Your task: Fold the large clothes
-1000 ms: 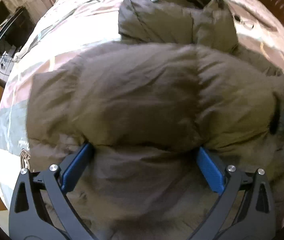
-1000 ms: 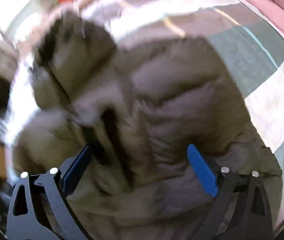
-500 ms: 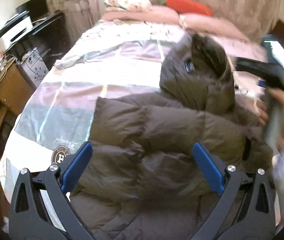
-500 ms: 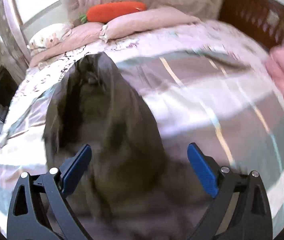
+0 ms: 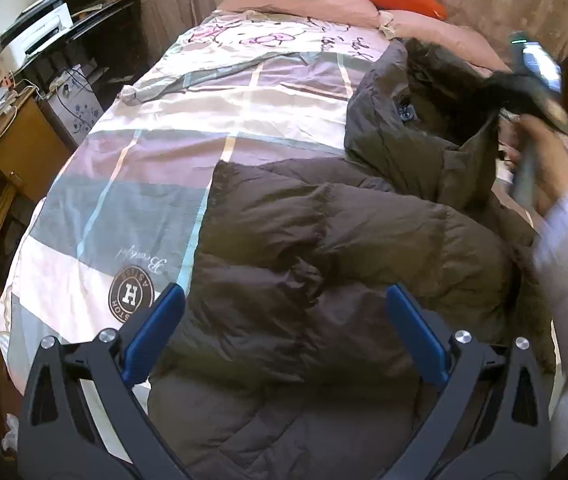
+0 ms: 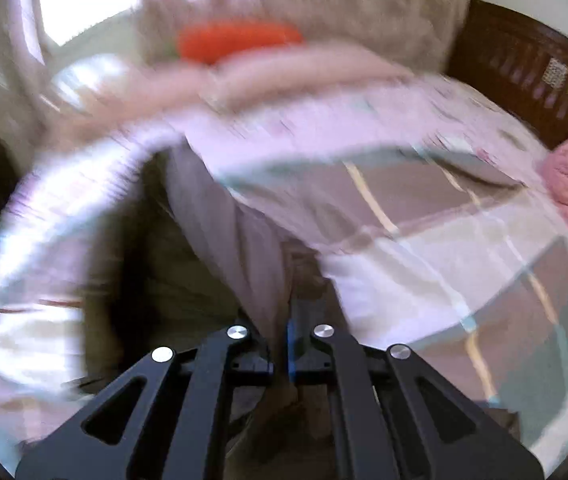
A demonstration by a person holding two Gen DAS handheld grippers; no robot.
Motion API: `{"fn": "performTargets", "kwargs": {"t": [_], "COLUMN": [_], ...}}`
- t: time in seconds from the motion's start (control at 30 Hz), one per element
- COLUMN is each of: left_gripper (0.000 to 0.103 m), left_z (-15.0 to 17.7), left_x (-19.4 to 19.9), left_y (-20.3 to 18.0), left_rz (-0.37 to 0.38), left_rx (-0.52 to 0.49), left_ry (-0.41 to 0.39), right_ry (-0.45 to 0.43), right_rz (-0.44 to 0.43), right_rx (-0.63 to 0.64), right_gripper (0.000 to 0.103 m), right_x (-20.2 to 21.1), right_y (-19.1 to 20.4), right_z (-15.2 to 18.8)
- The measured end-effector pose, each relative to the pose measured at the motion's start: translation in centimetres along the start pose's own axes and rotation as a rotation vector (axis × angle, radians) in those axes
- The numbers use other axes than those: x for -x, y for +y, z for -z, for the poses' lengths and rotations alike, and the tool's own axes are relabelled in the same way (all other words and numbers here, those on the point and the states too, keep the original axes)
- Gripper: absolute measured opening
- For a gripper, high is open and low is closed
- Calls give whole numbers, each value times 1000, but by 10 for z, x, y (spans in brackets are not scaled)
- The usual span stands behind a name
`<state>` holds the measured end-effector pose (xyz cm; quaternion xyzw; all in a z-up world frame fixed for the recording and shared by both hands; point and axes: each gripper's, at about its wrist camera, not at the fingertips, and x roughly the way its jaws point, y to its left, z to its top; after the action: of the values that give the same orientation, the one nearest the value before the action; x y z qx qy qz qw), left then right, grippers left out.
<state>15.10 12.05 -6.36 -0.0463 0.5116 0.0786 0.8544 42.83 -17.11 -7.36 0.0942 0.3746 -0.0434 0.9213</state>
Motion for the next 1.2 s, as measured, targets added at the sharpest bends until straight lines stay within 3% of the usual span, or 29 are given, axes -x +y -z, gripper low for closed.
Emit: {"fn": "performTargets", "kwargs": {"t": [0.03,0.13,0.2,0.23,0.27,0.3,0.33,0.37,0.4,0.5,0.57,0.67,0.77,0.87,0.97,1.03,1.07,1.2], "left_gripper": [101,101,101,101,101,101,101,101,101,101,101,101,101,101,101,101,101,101], "left_z": [-1,-2,-2,-1,0,0,1,0,0,-1,-2,-4,-3,-2,-2,-2,-1,1], "left_x": [1,0,-2,-2,0,2,3,6,9,14,15,12,8,12,16,22,24,47], "left_y": [1,8,17,22,27,30,32,34,35,38,41,38,32,23,12,6,3,-5], "left_rz": [0,-1,14,25,37,45,49,53,53,38,39,32,40,37,15,7,0,-16], "left_rx": [9,44,89,111,137,157,169,181,189,209,228,221,194,155,94,50,33,-31], "left_ry": [-2,8,27,33,36,35,33,28,20,1,-11,-10,3,-15,-40,-68,-81,-172], "right_ry": [-66,-140,-77,-1,74,117,171,204,221,313,360,461,519,591,522,451,431,330], "right_rz": [-118,-305,-413,-446,-410,-334,-169,-56,44,24,-95,-438,-604,-620,-612,-570,-539,-568], "right_rx": [2,126,191,221,246,258,268,256,205,183,171,63,-140,-346,-611,-736,-729,-603], "right_gripper": [4,4,6,8,18,38,56,82,86,86,87,92,94,94,91,49,21,15], "right_x": [38,124,154,159,158,154,148,145,145,154,166,172,145,103,73,67,69,112], "right_y": [-7,-28,-54,-72,-92,-105,-122,-133,-150,-150,-132,-87,-53,-31,-33,-44,-48,-64], "right_z": [10,51,82,99,116,127,141,149,157,163,168,185,193,203,208,203,197,171]}}
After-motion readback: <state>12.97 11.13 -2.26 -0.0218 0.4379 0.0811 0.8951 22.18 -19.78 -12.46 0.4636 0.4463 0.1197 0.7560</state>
